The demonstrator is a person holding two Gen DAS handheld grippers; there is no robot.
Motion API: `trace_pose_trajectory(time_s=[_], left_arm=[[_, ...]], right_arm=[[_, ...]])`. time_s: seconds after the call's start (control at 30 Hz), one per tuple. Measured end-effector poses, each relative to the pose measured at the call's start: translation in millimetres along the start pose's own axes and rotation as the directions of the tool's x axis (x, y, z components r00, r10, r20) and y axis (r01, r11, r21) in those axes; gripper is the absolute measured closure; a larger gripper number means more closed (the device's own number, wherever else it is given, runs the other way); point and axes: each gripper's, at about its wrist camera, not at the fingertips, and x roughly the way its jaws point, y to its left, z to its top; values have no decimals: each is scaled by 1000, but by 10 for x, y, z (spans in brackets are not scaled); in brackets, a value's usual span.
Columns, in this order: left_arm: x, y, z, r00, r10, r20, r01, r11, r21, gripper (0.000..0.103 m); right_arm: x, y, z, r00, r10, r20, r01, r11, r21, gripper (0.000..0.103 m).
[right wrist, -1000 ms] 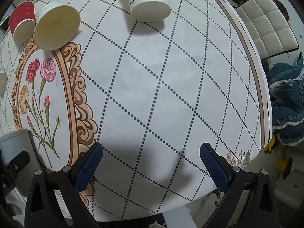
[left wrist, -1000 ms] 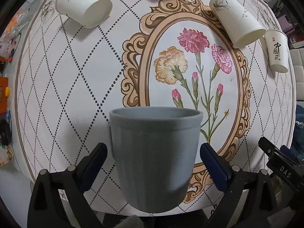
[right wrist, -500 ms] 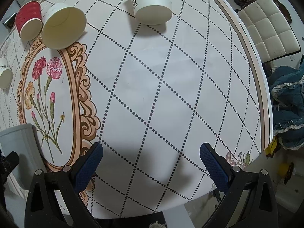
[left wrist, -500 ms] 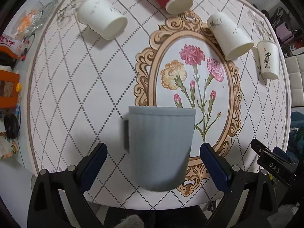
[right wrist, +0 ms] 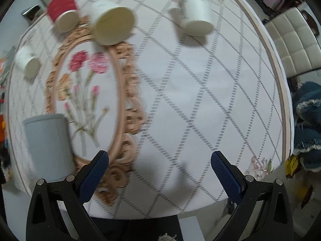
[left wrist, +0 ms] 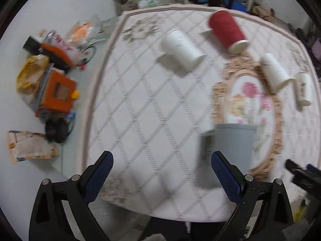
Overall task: Flip cup upright
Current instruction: 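Grasp the upright grey mug with the right tool while the left tool releases it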
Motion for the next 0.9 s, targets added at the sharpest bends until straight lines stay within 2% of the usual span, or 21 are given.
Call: trace_pose_trajectory(time_s=[0.2, 0.37, 0.4, 0.63, 0.83, 0.9], left_arm=[[422, 401, -143, 998, 41, -54, -43, 999, -29, 3], [614, 632, -193, 996, 57, -63, -59, 998, -30, 3], [655, 692, -201, 996, 54, -64, -57, 998, -33, 3], [848, 845, -195, 996, 43, -84, -44, 999, -16, 3], [938, 830, -199, 994, 16, -104, -16, 1000, -1, 3], [953, 820, -200, 995, 11, -103, -10, 1000, 4, 3]], right_arm=[[-190, 553, -56, 999, 47, 7, -46, 996, -72, 0], [-256, 1027, -105, 998, 67, 4, -66, 990, -125, 1], [-255, 1076, -116, 995, 95, 32, -90, 987, -133, 1], [-81, 1567, -57, 998, 70, 2, -69, 981, -180, 4], [151, 1829, 22, 999, 14, -49, -24, 979, -205, 23], [219, 1874, 42, 998, -18, -54, 6, 979, -206, 22]])
